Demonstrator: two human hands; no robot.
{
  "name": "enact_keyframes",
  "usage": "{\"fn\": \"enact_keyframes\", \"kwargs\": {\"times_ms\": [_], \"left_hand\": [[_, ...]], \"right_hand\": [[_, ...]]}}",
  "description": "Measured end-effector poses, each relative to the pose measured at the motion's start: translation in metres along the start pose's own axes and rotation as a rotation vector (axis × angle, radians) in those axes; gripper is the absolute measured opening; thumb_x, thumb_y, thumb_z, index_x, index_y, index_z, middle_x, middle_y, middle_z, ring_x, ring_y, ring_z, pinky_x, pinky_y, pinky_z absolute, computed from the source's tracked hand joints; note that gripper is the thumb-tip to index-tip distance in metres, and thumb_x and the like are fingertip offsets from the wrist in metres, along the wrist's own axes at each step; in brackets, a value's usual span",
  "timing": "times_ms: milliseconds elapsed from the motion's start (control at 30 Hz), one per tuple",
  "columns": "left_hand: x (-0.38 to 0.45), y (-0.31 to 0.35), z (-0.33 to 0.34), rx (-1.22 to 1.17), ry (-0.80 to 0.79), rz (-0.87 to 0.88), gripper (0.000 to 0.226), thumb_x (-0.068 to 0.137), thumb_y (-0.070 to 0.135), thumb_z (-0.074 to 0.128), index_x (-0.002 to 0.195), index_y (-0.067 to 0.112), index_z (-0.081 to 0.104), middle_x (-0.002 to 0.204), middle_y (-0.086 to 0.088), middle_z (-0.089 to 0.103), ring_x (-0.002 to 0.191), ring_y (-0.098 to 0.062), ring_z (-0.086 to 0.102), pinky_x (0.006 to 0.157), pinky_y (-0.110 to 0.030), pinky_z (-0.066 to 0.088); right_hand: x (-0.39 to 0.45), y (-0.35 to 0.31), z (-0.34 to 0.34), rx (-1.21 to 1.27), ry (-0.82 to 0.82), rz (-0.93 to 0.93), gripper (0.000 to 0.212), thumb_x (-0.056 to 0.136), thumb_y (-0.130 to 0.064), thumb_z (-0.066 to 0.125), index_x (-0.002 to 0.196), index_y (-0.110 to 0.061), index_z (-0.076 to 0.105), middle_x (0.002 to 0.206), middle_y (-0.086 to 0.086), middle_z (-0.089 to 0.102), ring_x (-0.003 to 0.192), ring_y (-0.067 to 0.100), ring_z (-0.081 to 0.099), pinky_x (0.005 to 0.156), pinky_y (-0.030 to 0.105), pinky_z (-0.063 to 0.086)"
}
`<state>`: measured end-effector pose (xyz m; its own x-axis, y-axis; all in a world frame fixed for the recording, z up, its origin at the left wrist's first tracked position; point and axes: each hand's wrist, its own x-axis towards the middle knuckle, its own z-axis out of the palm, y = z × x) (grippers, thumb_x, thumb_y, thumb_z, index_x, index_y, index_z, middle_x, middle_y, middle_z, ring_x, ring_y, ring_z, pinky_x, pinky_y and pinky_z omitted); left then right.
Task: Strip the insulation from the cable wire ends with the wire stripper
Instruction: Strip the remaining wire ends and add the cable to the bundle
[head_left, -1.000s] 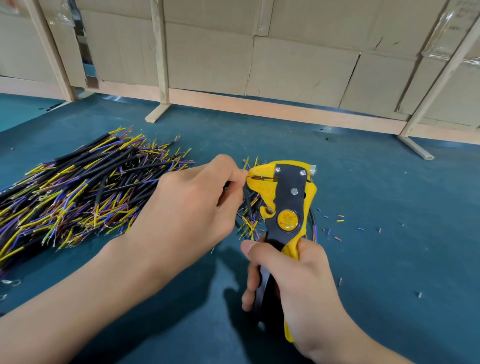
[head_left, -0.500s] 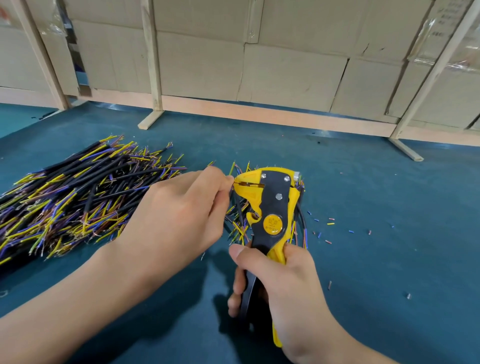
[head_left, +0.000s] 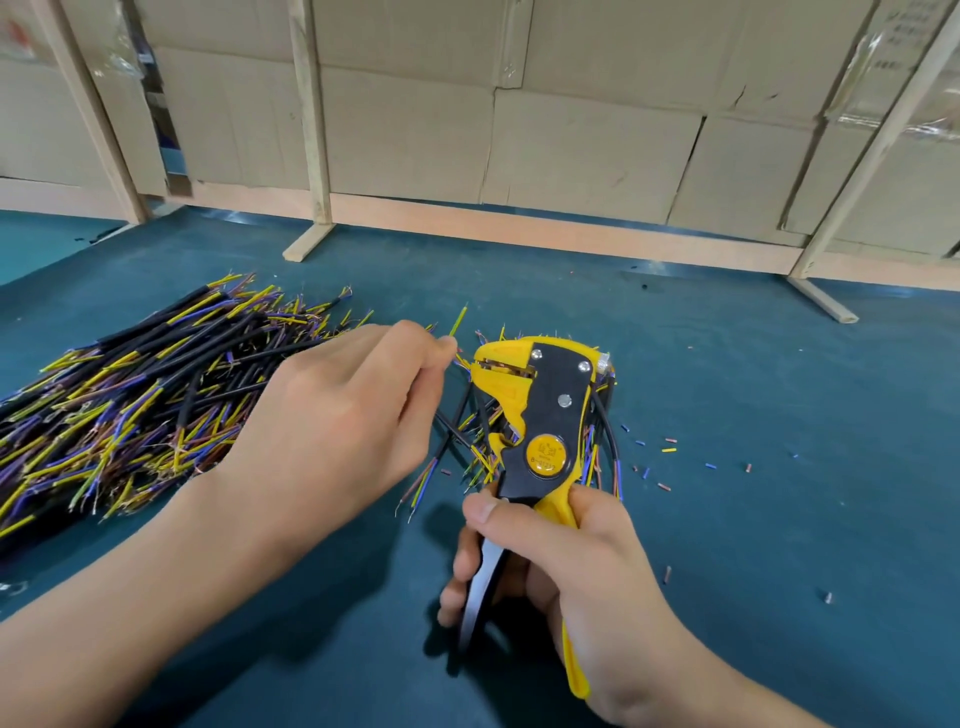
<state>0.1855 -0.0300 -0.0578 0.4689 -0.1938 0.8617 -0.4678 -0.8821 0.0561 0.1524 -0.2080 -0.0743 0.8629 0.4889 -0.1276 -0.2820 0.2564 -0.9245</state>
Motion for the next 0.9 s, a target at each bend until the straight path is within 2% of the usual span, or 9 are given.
{"fn": "enact_keyframes", "kwargs": {"times_ms": [100,200,333,400,467,567,767,833,900], "left_hand": [[0.006,-0.030,-0.015,0.142,-0.015,-0.232,0.016,0.096,0.015,0.056,0.091,0.007,0.069,0.075,-0.016,0.070,0.066,-0.037,0.068,0.060,-0.048,0.056],[0.012,-0.058,-0.038,0.043,0.162,-0.588,0.017,0.097,0.035,0.056,0.106,0.022,0.063,0.086,-0.001,0.071,0.081,-0.028,0.066,0.080,-0.047,0.054],[0.012,-0.023,-0.022,0.017,0.082,-0.155,0.011,0.099,0.020,0.062,0.108,0.015,0.067,0.092,0.005,0.074,0.084,-0.012,0.063,0.079,-0.024,0.048],[0.007,-0.018,-0.012,-0.020,-0.011,-0.059,0.016,0.099,0.015,0.063,0.112,0.008,0.069,0.097,-0.004,0.075,0.087,-0.021,0.070,0.082,-0.030,0.052],[0.003,-0.022,-0.010,-0.026,-0.020,-0.026,0.018,0.099,0.014,0.063,0.112,0.005,0.071,0.098,-0.006,0.075,0.087,-0.028,0.072,0.083,-0.038,0.053],[0.000,-0.020,-0.008,-0.028,-0.022,-0.002,0.016,0.098,0.015,0.064,0.108,0.006,0.073,0.096,-0.003,0.075,0.082,-0.026,0.069,0.082,-0.033,0.050],[-0.001,-0.013,0.004,-0.119,-0.080,0.088,0.012,0.096,0.009,0.066,0.105,0.004,0.073,0.103,-0.003,0.074,0.087,-0.028,0.070,0.080,-0.043,0.054],[0.003,-0.006,0.015,-0.203,-0.149,0.083,0.012,0.095,0.004,0.068,0.105,0.001,0.073,0.114,-0.007,0.072,0.101,-0.028,0.069,0.088,-0.045,0.054],[0.008,0.004,0.027,-0.266,-0.240,-0.023,0.017,0.091,0.000,0.069,0.107,0.002,0.073,0.121,-0.010,0.067,0.112,-0.029,0.063,0.104,-0.035,0.046]], "right_hand": [[-0.001,0.001,-0.006,0.031,0.006,-0.068,0.013,0.079,-0.017,0.070,0.068,-0.012,0.067,0.064,0.019,0.058,0.058,0.036,0.061,0.063,0.048,0.057],[0.002,0.001,-0.008,0.065,0.008,-0.098,0.010,0.081,-0.016,0.069,0.075,-0.008,0.067,0.071,0.022,0.058,0.065,0.040,0.063,0.068,0.055,0.057],[0.008,0.004,-0.005,0.159,0.031,-0.106,0.012,0.080,-0.011,0.069,0.084,0.000,0.064,0.075,0.026,0.058,0.067,0.042,0.063,0.069,0.054,0.058],[0.008,0.004,-0.010,0.179,0.020,-0.105,0.014,0.079,-0.010,0.070,0.084,0.001,0.063,0.077,0.026,0.059,0.069,0.042,0.063,0.071,0.055,0.058],[0.007,0.004,-0.011,0.203,0.025,-0.098,0.018,0.077,-0.012,0.074,0.085,0.000,0.064,0.079,0.026,0.060,0.070,0.042,0.064,0.073,0.054,0.058],[0.012,0.001,-0.015,0.221,0.055,-0.136,0.027,0.074,-0.018,0.079,0.089,0.001,0.066,0.082,0.026,0.063,0.072,0.042,0.065,0.073,0.052,0.058],[0.024,-0.014,-0.031,0.111,0.209,-0.352,0.012,0.082,-0.012,0.074,0.087,-0.002,0.069,0.084,0.027,0.068,0.071,0.043,0.067,0.069,0.051,0.059],[0.025,-0.018,-0.036,0.142,0.246,-0.414,0.011,0.081,-0.007,0.072,0.089,0.000,0.066,0.082,0.027,0.068,0.069,0.043,0.067,0.067,0.049,0.059],[0.024,-0.021,-0.039,0.150,0.301,-0.470,0.013,0.082,-0.009,0.067,0.091,0.002,0.065,0.081,0.027,0.068,0.070,0.043,0.068,0.067,0.048,0.059]]}}
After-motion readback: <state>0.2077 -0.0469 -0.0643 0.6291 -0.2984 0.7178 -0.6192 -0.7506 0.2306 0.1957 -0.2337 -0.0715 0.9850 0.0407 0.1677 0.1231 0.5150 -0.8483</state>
